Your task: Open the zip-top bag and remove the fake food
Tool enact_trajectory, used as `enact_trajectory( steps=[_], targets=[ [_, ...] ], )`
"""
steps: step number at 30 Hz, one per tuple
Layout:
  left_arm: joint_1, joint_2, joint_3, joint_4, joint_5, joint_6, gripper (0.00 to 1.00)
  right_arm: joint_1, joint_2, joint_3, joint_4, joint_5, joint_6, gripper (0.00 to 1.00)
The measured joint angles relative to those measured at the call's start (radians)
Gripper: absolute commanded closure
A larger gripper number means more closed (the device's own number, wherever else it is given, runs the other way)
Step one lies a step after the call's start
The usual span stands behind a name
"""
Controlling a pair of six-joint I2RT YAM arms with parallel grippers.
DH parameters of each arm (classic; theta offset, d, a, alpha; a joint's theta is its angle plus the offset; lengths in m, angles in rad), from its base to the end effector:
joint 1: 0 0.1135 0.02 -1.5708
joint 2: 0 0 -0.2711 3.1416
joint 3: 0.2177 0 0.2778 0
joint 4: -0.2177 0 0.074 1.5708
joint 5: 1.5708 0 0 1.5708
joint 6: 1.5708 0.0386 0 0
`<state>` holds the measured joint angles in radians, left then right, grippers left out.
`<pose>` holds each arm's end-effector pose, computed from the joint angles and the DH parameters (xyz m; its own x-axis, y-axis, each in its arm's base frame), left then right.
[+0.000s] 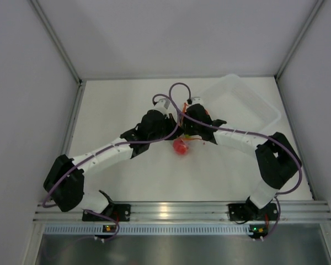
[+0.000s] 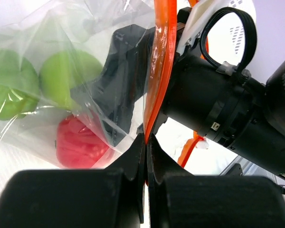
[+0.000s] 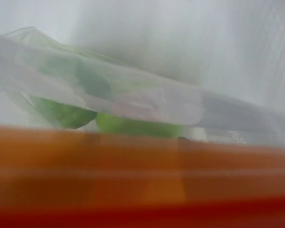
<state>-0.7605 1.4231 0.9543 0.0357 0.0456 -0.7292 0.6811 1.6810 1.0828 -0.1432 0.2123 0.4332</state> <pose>0.2533 -0.2435 0.2654 -0.7055 -0.2475 -0.6641 0.3332 0.7112 -0.6190 0.3082 0.2393 0.2043 -0.6839 -0.0261 -0.7291 -0.2288 0.9566 0.1804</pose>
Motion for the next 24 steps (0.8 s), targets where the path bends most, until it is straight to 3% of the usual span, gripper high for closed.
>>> enact_trajectory(
  steps=[13, 24],
  targets=[
    [0.029, -0.007, 0.022, 0.007, 0.048, 0.006, 1.00, -0.003, 0.088, 0.174, -0.031, -0.006, -0.028, 0.27],
    [0.053, -0.002, 0.021, 0.007, 0.056, -0.010, 1.00, -0.003, 0.200, 0.236, -0.089, -0.027, -0.082, 0.28]
  ],
)
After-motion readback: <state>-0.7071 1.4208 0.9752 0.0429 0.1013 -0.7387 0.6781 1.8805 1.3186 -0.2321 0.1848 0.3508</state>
